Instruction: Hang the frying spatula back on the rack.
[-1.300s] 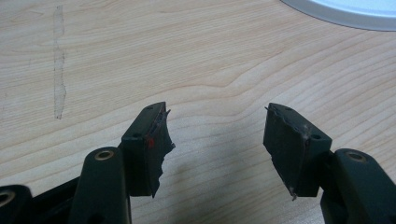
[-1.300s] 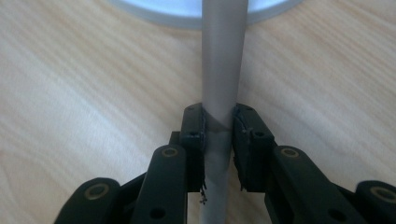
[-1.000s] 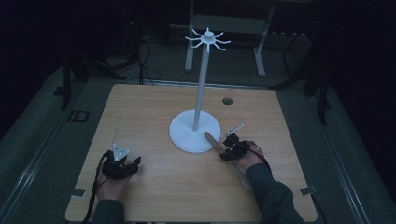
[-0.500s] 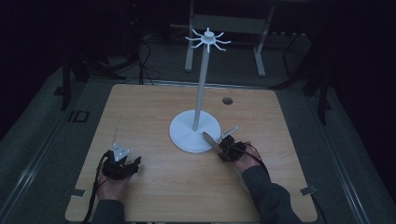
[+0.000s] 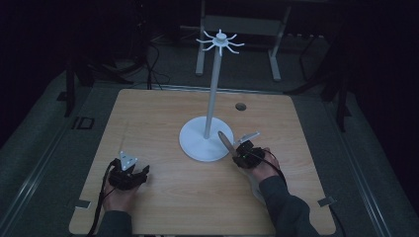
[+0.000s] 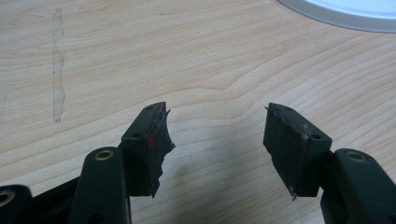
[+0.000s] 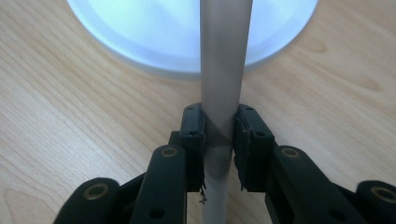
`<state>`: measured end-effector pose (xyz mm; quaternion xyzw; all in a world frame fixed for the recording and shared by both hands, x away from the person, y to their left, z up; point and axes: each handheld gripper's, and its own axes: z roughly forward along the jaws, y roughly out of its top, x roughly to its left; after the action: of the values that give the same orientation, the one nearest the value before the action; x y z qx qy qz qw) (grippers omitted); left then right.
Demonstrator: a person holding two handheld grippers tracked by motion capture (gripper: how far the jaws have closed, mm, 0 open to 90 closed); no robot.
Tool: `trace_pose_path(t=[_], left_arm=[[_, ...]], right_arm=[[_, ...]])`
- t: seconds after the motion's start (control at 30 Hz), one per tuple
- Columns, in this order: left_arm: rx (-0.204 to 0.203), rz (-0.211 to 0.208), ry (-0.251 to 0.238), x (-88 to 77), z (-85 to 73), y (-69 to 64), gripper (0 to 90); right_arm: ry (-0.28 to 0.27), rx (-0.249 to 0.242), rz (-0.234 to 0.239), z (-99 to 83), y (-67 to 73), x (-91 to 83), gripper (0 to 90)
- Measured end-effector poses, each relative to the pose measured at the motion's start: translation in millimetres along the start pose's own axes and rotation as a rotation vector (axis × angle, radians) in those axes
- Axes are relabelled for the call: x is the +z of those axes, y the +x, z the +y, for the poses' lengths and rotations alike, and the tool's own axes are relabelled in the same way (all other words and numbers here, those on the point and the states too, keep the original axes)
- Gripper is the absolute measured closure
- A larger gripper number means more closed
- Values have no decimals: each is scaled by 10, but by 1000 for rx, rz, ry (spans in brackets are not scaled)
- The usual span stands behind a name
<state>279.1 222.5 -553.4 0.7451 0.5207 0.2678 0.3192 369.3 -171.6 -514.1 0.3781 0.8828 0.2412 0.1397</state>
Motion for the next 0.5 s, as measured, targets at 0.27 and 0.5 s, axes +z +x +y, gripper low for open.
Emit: trace_pose_path(t=[0.27,0.5], left_arm=[[0,3,0,-3,1,-3,402],[0,4,-2,-6,1,-4,402]], right_arm=[[-124,40,-17,26,-61,-213,750],[-212,75,-69,37,-72,-336,750]])
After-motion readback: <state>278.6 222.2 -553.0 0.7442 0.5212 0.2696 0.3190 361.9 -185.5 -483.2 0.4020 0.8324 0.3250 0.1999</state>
